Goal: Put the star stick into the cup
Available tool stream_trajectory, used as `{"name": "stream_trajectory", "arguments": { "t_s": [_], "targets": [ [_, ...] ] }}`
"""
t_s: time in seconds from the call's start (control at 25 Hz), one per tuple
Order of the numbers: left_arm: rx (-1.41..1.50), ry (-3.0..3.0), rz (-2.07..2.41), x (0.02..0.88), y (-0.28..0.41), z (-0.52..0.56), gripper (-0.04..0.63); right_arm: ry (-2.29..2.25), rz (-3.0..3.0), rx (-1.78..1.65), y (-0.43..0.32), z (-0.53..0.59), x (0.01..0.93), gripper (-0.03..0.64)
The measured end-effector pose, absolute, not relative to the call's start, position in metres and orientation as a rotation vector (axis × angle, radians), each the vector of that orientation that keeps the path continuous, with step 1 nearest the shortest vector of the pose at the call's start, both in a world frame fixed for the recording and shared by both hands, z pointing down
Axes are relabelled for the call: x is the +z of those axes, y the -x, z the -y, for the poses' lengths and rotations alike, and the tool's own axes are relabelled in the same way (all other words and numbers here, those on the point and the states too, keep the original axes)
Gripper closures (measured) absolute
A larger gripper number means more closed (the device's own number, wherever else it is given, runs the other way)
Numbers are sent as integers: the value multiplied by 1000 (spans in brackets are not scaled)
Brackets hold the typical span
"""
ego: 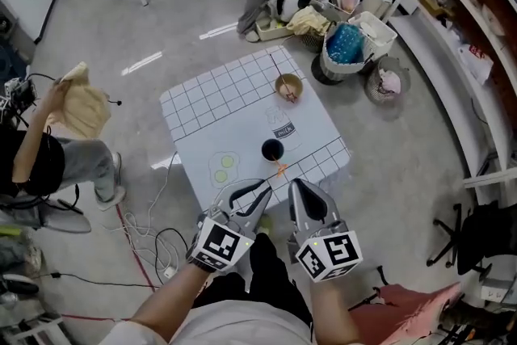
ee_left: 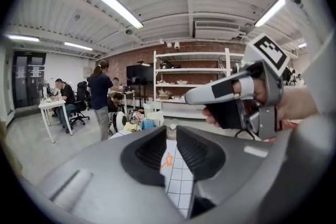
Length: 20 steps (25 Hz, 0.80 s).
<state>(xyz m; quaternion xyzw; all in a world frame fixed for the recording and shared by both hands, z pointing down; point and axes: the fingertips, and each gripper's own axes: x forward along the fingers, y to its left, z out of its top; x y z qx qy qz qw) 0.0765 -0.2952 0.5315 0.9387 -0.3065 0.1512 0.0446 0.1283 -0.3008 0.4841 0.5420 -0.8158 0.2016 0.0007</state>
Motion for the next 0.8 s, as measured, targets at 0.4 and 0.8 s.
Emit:
{"name": "stream_trajectory", "arguments": {
  "t_s": [0.4,0.8],
  "targets": [
    [307,-2834,1021,478,-37,261,589,-1671,2619,534,-92,263,447,604],
    [173,-2781,1080,428,1,230,589,-1617,2705,398,-52,230,399,604]
  ]
}}
